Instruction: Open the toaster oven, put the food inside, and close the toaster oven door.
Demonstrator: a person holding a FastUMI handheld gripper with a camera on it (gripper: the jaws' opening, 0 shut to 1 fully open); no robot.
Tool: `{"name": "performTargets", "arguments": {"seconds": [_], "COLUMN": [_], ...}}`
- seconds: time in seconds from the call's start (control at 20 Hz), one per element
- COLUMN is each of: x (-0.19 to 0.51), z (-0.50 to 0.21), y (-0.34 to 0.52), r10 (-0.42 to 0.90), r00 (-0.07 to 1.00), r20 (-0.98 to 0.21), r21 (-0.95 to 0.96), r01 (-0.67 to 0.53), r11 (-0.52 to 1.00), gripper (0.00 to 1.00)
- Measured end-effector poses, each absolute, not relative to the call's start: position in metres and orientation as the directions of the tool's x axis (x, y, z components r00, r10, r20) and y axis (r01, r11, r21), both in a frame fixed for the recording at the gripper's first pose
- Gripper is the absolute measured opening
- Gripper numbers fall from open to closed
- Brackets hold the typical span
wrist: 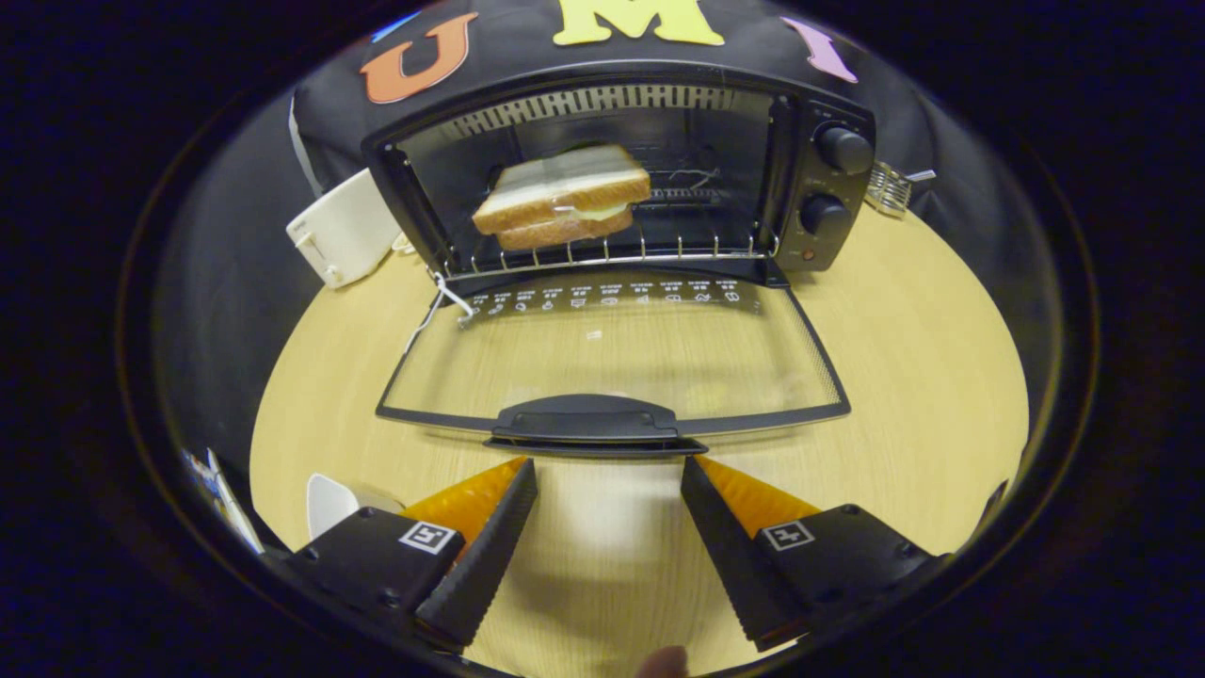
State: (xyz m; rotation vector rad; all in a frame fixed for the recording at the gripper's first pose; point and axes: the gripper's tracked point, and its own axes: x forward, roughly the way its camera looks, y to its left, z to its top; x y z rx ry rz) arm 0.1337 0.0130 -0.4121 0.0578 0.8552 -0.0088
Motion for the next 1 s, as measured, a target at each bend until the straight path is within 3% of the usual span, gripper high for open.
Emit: {"name": "performTargets", "arguments": {"seconds": [0.35,1.0], "x": [0.128,0.156], "z": [-0.383,-0.261], "y": [0.016,0.011], "r10": [0.017,0.006], "r00": [0.684,0.868], "r20": [-0.729,-0.497], "r21": [0.052,-0.013], "r01": [0.03,-0.014], "r11": [0.998,1.0], "gripper": [1.0,1.0]}}
